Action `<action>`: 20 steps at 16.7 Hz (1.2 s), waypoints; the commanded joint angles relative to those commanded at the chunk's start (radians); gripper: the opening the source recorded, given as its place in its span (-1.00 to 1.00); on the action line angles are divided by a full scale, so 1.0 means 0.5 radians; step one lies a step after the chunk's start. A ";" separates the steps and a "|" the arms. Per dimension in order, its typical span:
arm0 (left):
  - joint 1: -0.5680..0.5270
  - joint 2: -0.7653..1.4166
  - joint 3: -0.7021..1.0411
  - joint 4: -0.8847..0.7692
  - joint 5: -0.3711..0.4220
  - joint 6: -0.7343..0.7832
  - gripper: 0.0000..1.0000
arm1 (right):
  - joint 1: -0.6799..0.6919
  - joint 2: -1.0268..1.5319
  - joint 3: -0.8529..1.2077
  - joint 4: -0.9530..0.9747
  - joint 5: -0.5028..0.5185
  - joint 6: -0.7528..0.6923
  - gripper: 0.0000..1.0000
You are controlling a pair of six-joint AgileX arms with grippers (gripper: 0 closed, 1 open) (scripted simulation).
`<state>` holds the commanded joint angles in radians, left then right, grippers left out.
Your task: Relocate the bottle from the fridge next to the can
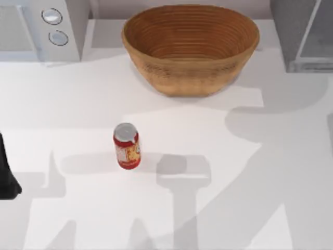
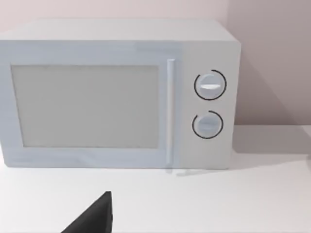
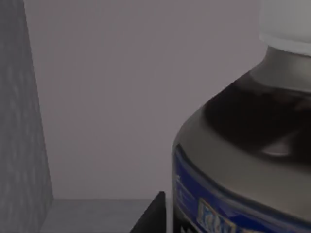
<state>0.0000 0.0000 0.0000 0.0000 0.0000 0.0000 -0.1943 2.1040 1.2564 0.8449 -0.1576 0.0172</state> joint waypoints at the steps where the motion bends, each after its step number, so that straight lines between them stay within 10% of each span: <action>1: 0.000 0.000 0.000 0.000 0.000 0.000 1.00 | 0.000 -0.013 0.008 -0.012 0.000 0.000 -1.00; 20: 0.000 0.000 0.000 0.000 0.000 0.000 1.00 | -0.154 -0.868 -1.224 0.358 -0.168 0.007 -1.00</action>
<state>0.0000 0.0000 0.0000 0.0000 0.0000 0.0000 -0.2715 1.6701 0.6441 1.0239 -0.2417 0.0208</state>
